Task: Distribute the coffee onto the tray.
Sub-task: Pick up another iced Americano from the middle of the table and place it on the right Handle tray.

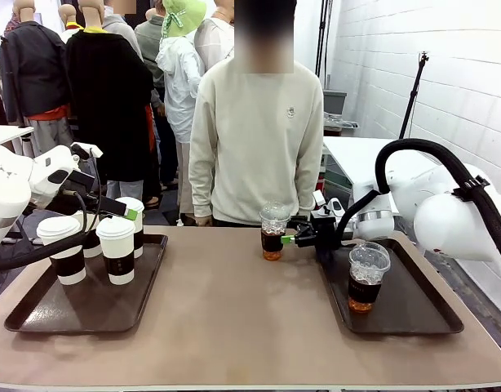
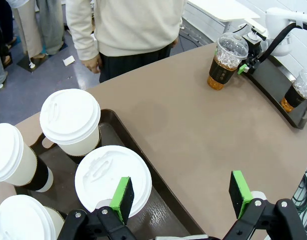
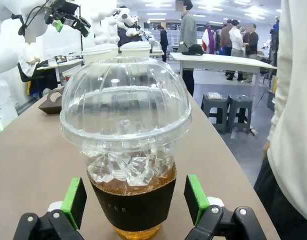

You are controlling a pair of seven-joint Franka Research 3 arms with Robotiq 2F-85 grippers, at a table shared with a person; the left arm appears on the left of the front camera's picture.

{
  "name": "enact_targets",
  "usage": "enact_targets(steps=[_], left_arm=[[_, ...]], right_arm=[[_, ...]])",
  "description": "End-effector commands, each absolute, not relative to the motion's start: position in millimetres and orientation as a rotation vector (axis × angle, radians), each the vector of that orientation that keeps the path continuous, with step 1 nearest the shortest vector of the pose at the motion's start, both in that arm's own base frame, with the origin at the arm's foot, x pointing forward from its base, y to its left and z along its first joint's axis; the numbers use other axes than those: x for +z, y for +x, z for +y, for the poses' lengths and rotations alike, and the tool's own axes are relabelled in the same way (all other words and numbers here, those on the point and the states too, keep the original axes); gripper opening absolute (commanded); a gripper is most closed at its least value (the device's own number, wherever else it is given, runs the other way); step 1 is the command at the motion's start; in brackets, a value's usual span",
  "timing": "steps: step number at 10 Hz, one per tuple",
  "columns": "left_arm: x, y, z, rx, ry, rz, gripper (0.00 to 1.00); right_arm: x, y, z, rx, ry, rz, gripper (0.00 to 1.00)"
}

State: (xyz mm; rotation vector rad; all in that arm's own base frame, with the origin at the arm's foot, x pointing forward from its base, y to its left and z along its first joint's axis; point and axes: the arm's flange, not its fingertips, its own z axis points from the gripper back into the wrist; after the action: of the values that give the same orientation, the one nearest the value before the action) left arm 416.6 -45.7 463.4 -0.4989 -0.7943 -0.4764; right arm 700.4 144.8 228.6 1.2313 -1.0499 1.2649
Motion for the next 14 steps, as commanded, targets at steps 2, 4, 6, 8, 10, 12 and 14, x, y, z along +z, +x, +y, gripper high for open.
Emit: enact_targets(steps=[2, 4, 6, 8, 10, 12, 14], left_arm=[[466.3, 416.8, -43.7, -0.487, -0.489, -0.787, 1.00], [466.3, 416.8, -43.7, -0.487, -0.489, -0.787, 1.00], [466.3, 416.8, -43.7, -0.487, -0.489, -0.787, 1.00], [466.3, 416.8, -43.7, -0.487, -0.489, -0.787, 1.00], [466.3, 416.8, -43.7, -0.487, -0.489, -0.787, 1.00], [466.3, 416.8, -43.7, -0.487, -0.489, -0.787, 1.00], [466.3, 416.8, -43.7, -0.487, -0.489, -0.787, 1.00]], right_arm=[[223.9, 712.7, 155.5, 1.272, 1.274, -1.006, 1.00], [221.1, 713.9, 163.3, 1.275, 1.302, -0.987, 1.00], [218.5, 715.5, 167.4, 1.265, 1.334, -0.961, 1.00], [218.9, 714.8, 167.8, 1.247, 1.339, -0.917, 0.93], [219.3, 713.8, 165.7, 1.264, 1.350, -0.931, 0.54], [220.6, 713.7, 164.0, 1.254, 1.351, -0.931, 0.54], [222.0, 713.7, 163.8, 1.251, 1.369, -0.944, 0.54]])
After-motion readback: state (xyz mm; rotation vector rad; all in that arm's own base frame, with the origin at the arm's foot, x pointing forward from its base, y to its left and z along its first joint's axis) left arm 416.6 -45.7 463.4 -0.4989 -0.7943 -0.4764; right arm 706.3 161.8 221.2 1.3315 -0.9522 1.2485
